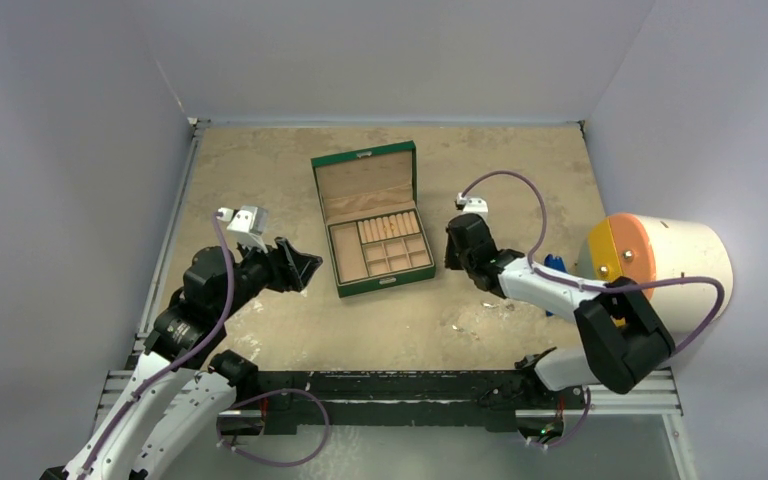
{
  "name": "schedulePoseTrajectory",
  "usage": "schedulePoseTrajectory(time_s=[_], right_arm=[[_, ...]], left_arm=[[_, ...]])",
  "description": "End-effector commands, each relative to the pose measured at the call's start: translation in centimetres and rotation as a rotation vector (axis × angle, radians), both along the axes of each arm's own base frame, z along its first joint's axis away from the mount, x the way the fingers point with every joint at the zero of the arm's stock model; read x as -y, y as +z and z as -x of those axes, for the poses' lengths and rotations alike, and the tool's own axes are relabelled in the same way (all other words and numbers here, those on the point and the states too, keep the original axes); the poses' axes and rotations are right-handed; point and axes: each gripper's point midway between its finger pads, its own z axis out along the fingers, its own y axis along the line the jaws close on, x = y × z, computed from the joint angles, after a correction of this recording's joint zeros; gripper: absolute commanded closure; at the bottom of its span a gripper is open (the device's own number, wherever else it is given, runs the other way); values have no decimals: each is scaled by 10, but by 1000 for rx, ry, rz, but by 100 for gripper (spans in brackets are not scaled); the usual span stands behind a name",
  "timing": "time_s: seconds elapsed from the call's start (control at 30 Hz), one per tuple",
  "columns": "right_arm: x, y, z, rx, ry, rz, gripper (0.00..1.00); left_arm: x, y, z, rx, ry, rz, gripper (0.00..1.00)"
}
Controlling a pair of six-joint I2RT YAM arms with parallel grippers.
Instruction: Organize the mixed jewelry
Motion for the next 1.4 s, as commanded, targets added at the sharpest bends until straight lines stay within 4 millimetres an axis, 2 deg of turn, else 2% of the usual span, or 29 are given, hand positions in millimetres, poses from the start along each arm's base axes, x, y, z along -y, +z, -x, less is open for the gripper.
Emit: schedulePoseTrajectory(time_s=[0.0,0.27,0.5,0.67,0.9,1.17,1.37], right_arm=[[3,25,-4,56,-11,-9,100],[-21,69,2,121,111,-120,100],[-54,87,10,121,217,-224,100],[-71,91,6,125,246,-235,100],[-88,83,-10,111,246,-229,100],[-93,67,-26,88,215,-192,100],[-93,56,-36,78,183,-165,96]], left_arm=[[2,23,-4,77,-13,25,36],[2,23,-4,77,-15,27,36],[2,23,-3,80,-16,30,36],[2,23,-4,78,-13,30,36],[1,22,-4,75,-11,28,36],[1,22,-4,76,-10,27,36],[1,21,-5,71,-8,23,36]])
